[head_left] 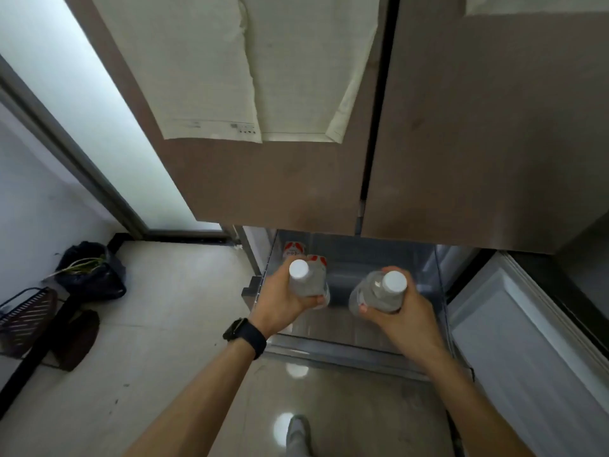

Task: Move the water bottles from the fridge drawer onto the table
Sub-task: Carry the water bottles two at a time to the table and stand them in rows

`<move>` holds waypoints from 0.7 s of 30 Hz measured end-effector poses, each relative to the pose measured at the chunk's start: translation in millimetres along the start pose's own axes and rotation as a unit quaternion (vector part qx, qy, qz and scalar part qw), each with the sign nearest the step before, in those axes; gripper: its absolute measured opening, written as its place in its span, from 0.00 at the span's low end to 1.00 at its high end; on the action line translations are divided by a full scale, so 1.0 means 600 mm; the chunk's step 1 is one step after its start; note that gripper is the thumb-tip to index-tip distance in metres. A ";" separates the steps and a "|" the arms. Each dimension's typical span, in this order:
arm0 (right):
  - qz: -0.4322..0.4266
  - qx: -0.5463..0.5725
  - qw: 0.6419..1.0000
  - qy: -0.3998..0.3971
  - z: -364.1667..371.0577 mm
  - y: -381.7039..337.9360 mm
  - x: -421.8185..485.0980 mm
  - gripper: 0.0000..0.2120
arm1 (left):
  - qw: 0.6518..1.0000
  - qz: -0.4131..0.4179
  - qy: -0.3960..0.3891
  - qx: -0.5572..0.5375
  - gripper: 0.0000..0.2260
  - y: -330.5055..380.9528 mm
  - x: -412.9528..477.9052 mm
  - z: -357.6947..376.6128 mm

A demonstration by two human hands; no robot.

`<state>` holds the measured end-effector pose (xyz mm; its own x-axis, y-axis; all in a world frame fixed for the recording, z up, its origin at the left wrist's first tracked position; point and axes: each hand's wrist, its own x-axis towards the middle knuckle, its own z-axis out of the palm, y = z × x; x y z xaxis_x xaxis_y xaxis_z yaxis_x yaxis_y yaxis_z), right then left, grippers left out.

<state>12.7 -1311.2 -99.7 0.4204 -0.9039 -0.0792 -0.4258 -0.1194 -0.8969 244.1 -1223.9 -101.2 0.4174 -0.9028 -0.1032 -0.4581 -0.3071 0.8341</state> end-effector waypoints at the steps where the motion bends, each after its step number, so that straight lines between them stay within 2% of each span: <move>1: -0.017 0.001 1.000 -0.007 0.002 -0.021 -0.002 0.34 | 1.000 -0.002 0.025 -0.009 0.31 0.005 -0.016 -0.023; 6: -0.091 0.011 0.993 -0.071 0.053 -0.120 -0.031 0.33 | 0.989 -0.004 0.147 -0.010 0.30 0.004 -0.126 -0.142; 11: -0.154 -0.002 0.972 -0.178 0.171 -0.210 -0.101 0.36 | 0.969 -0.036 0.245 0.009 0.29 -0.040 -0.295 -0.248; 16: -0.234 -0.030 0.937 -0.258 0.305 -0.276 -0.252 0.33 | 0.938 -0.091 0.335 0.018 0.28 -0.114 -0.531 -0.327; 21: -0.272 -0.032 0.900 -0.340 0.429 -0.309 -0.465 0.32 | 0.903 -0.152 0.401 0.032 0.29 -0.185 -0.808 -0.369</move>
<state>180.6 -931.4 -23.4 0.9643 -0.2467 0.0966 -0.0446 -0.5109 -0.8585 266.3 -685.3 -23.5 0.9536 -0.2739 0.1253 -0.2611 -0.5443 0.7972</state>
